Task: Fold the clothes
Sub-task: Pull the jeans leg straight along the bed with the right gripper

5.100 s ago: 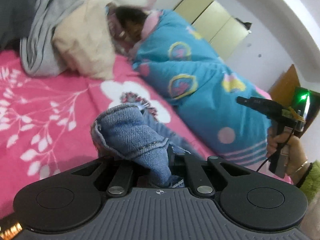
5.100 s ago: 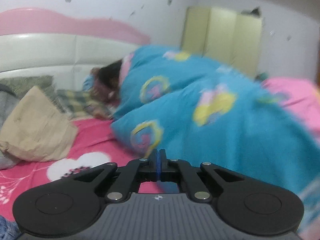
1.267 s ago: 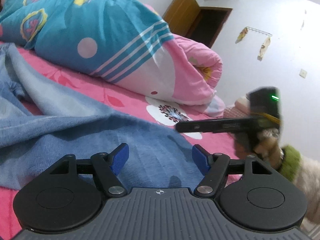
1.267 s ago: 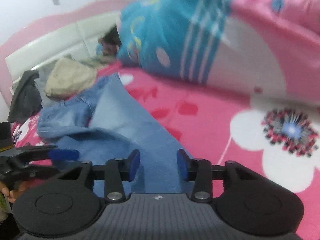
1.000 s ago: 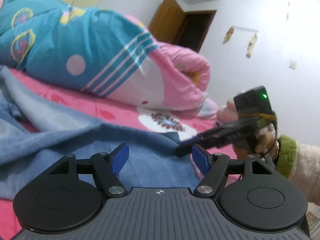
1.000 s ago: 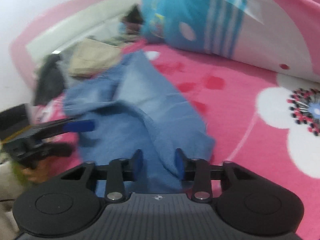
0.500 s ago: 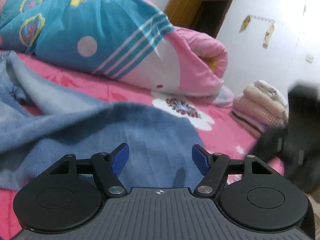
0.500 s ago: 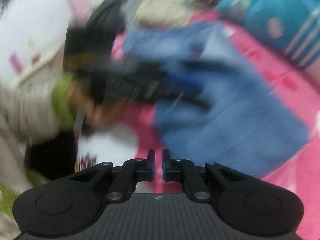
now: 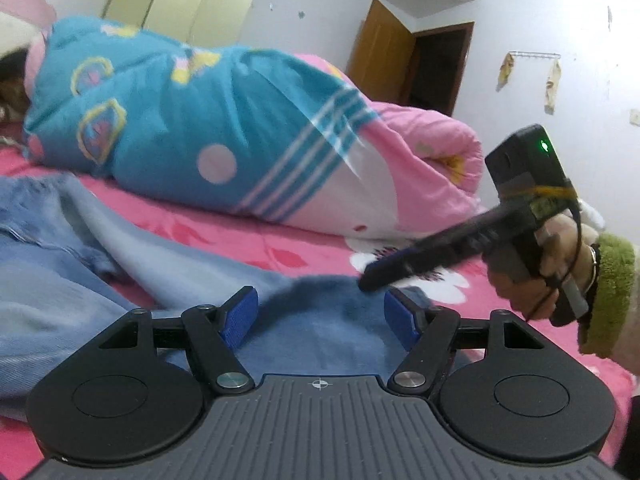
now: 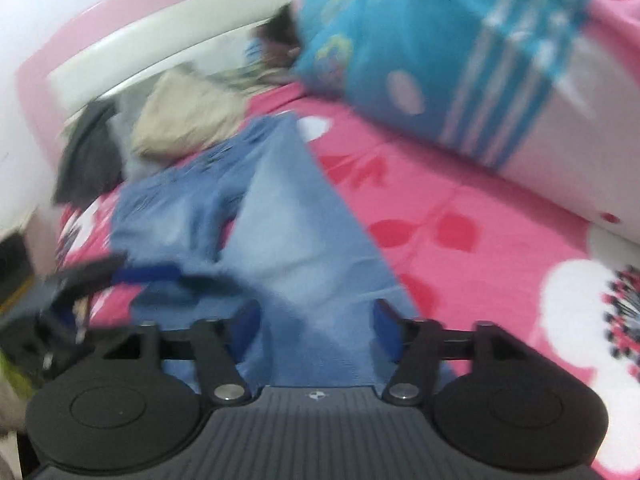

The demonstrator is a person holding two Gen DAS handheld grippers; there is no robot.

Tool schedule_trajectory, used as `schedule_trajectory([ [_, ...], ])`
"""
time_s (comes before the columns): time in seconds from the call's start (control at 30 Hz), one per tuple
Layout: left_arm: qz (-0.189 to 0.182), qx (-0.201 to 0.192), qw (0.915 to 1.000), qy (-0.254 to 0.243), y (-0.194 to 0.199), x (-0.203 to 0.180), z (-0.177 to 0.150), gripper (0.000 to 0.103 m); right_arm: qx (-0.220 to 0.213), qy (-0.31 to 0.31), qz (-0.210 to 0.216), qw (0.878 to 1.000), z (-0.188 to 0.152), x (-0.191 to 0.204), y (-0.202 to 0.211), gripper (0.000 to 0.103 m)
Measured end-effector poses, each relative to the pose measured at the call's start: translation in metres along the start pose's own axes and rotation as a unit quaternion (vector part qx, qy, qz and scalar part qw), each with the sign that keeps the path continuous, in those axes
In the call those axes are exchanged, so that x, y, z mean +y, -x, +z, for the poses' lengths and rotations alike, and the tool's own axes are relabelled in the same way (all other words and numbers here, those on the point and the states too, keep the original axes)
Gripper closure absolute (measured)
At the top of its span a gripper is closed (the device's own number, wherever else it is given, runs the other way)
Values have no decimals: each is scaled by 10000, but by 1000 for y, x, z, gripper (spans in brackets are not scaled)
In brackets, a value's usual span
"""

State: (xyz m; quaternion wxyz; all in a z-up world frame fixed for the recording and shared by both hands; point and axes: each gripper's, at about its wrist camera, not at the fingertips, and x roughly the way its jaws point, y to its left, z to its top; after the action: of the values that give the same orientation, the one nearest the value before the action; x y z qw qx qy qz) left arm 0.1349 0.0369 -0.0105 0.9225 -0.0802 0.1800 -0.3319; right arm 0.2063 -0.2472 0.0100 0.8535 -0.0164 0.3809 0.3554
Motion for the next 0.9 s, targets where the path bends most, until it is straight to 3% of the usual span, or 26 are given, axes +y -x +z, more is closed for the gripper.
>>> schedule_trajectory([
  [0.07,-117,39,9997,230,3,5,1,33,20,315,48,9995,-10,15,-5,26],
  [0.13,-376,192,9970,643,2,12,1,33,133,590,-79,9981,-18,28,-11,48],
  [0.17,-512,294,9942,900,0,17,1,33,130,694,-151,9974,-22,34,-11,71],
  [0.2,-648,401,9903,1162,-3,21,0,33,127,798,-222,9965,-25,40,-11,86],
  [0.23,-737,483,9863,1392,-6,24,-2,33,123,902,-293,9954,-29,47,-11,94],
  [0.27,-820,561,9818,1617,-9,27,-3,33,25,976,-248,9949,-32,54,-5,95],
  [0.37,-927,598,9715,2101,-14,34,-5,31,-294,1225,81,9920,-41,81,16,95],
  [0.47,-996,573,9579,2629,-20,43,-8,30,-152,1829,217,9828,-55,114,19,95],
  [0.53,-989,570,9544,2758,-21,45,-10,33,-26,2306,132,9730,-66,137,14,95],
  [0.57,-927,570,9555,2741,-21,45,-11,40,7,2479,56,9688,-70,144,13,95],
  [0.6,-755,585,9599,2638,-20,42,-11,56,24,2615,-31,9652,-72,150,13,94],
  [0.63,-545,638,9646,2501,-19,40,-12,63,35,2670,-114,9636,-72,153,14,93],
  [0.7,-293,778,9675,2389,-20,41,-14,87,31,2467,-97,9690,-62,146,24,78],
  [0.8,-167,875,9660,2427,-18,44,-19,94,-248,1971,5,9801,-36,125,46,62],
  [0.9,-165,856,9662,2428,-15,43,-19,96,-590,1151,-234,9913,-4,90,57,54],
])
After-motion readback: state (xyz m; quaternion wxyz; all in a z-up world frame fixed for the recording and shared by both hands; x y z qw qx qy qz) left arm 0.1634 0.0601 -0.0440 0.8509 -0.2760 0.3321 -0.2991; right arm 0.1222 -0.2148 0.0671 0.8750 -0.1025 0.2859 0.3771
